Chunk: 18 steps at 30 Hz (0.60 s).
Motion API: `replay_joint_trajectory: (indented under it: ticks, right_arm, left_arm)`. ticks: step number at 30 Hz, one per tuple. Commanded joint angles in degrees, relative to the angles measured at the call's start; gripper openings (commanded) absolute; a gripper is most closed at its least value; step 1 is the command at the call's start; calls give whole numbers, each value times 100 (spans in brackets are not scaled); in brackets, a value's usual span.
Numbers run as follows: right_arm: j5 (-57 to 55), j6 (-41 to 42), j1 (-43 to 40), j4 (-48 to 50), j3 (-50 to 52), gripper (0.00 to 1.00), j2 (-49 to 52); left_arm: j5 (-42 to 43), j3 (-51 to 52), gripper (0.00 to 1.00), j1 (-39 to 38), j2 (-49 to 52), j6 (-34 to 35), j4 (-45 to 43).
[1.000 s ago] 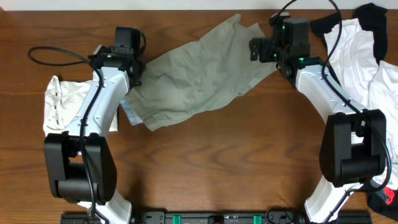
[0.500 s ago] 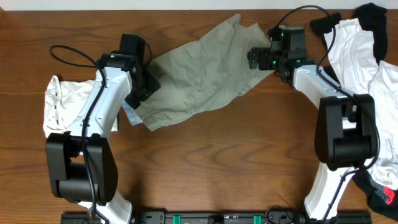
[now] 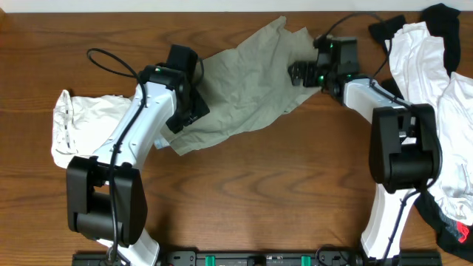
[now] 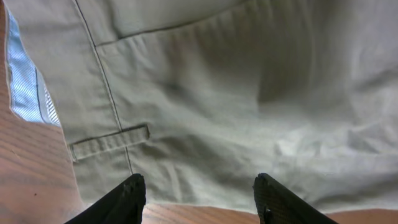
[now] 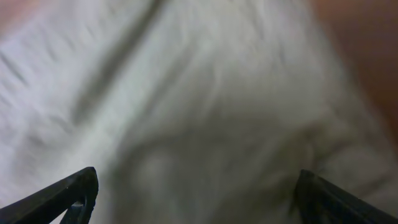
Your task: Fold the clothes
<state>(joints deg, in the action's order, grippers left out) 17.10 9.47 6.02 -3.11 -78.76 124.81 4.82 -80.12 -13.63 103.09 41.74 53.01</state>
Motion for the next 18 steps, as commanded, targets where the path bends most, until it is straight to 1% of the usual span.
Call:
replay_joint_trajectory:
  ticks: [1, 4, 8, 12, 15, 18]
  right_arm:
    - [35, -11, -15, -470, -20, 99, 350]
    - [-310, -13, -46, -1401, -20, 99, 339]
    - [-1049, 24, -96, -3104, -20, 99, 289]
    - [-1858, 476, -179, -4616, -20, 99, 291]
    - [-1884, 485, -195, -5123, -20, 99, 284]
    - [-1469, 334, -186, -5215, -20, 99, 234]
  left_arm:
    - [9, 17, 58, 15, -28, -103, 144]
    - [9, 20, 58, 15, -28, -138, 251]
    - [9, 20, 58, 15, -28, -278, 289]
    - [9, 20, 59, 15, -28, -278, 308]
    - [9, 20, 59, 15, -28, -345, 315]
    - [9, 20, 59, 15, -28, -361, 332]
